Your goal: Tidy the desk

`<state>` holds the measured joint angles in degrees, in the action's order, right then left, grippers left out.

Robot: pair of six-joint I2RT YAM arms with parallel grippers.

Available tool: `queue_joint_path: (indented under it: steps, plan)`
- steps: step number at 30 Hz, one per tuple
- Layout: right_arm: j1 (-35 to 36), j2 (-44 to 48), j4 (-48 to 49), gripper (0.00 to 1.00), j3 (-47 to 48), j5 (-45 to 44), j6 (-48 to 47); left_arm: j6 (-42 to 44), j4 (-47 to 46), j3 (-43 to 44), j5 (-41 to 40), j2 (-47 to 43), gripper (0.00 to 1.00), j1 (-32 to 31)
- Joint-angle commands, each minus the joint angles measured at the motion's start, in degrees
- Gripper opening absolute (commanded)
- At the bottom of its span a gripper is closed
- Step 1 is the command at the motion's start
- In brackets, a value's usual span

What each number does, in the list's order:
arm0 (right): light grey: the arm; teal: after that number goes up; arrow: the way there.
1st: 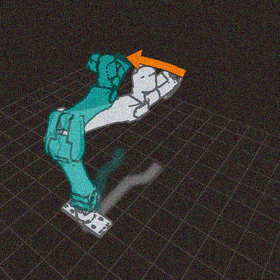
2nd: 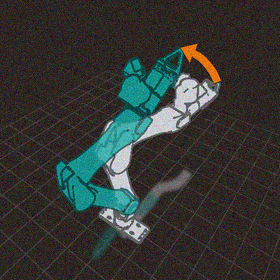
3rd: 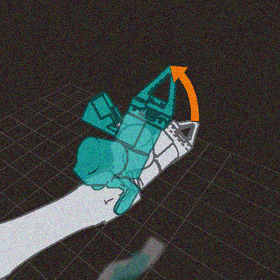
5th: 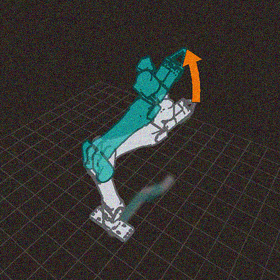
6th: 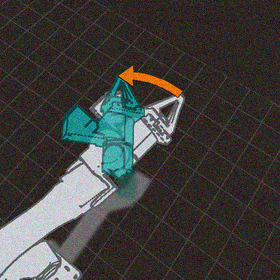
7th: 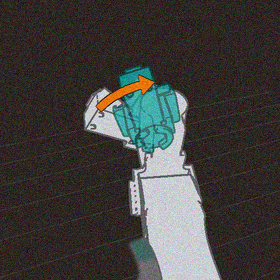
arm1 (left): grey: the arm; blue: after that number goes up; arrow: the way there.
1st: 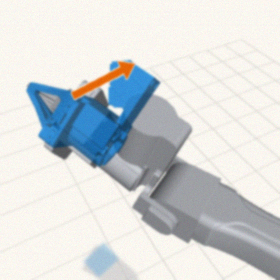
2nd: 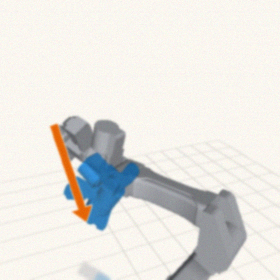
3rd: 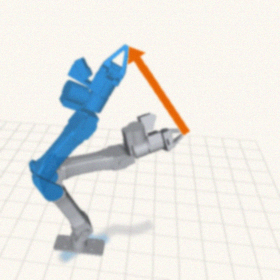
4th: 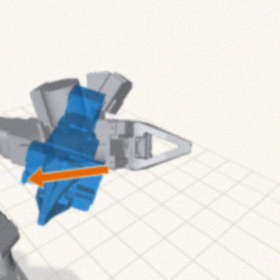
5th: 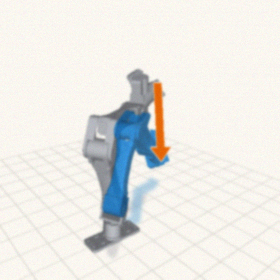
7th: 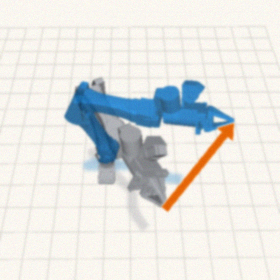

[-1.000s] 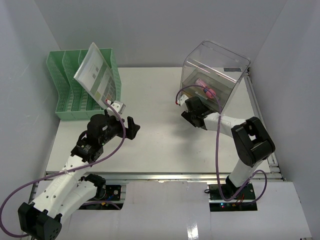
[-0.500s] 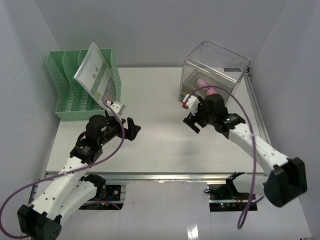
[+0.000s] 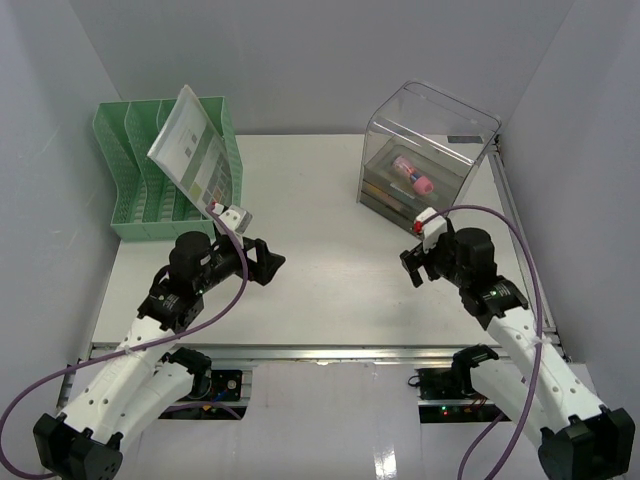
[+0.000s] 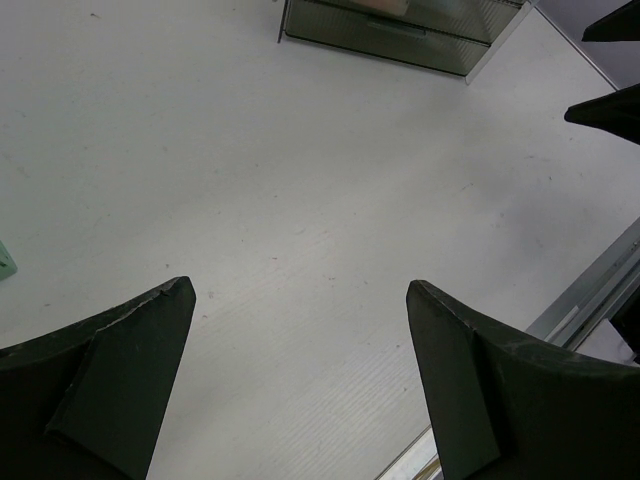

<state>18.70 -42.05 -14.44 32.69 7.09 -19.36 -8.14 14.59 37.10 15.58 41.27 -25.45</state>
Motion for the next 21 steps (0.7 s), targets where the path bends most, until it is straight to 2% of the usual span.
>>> queue_joint_path:
  steps: [1,8,21]
  plan:
    - [-6.5,4.9,7.8,0.9,-2.8,0.9,8.1,0.3,-1.0,-0.1,1.3,-1.2,0.98,0.3]
    - [-11.8,7.4,7.6,0.9,-3.1,3.8,9.9,0.2,-1.0,0.0,1.4,-1.1,0.98,0.3]
    - [-12.7,7.9,7.7,0.9,-2.8,2.2,8.4,0.2,-1.1,-0.2,1.2,-1.3,0.98,0.3]
